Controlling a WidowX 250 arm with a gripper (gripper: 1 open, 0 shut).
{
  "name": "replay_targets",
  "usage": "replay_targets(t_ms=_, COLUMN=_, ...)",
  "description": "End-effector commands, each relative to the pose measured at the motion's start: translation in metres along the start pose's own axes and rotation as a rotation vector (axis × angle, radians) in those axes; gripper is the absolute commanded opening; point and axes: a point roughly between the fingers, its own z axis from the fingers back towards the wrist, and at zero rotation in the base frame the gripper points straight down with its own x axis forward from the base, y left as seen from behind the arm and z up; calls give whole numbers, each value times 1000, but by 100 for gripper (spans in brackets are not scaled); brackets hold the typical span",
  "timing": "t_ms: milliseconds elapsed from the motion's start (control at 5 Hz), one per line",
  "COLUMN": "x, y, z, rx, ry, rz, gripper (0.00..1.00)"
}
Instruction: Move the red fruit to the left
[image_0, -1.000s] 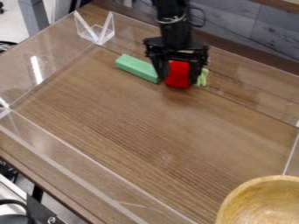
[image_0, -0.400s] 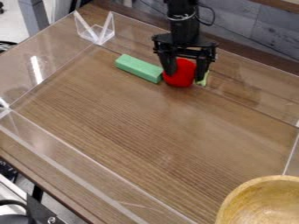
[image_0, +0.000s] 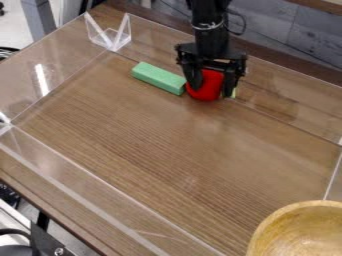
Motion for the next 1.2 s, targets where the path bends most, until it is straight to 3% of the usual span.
replay_targets(t_ms=0, x=13, y=-12, z=21, rx=-3, ry=-67, rz=-4, gripper=100)
replay_targets(t_ms=200, x=13, y=-19, z=29, rx=-4, ry=-78, rz=23, gripper=100)
replay_targets(t_ms=800, x=19, y=27, z=25, rx=-13, ry=-102, rz=4, gripper=100)
replay_targets(t_ms=1000, x=17, y=41, z=17, rx=-13, ry=-98, rz=-5, gripper=0)
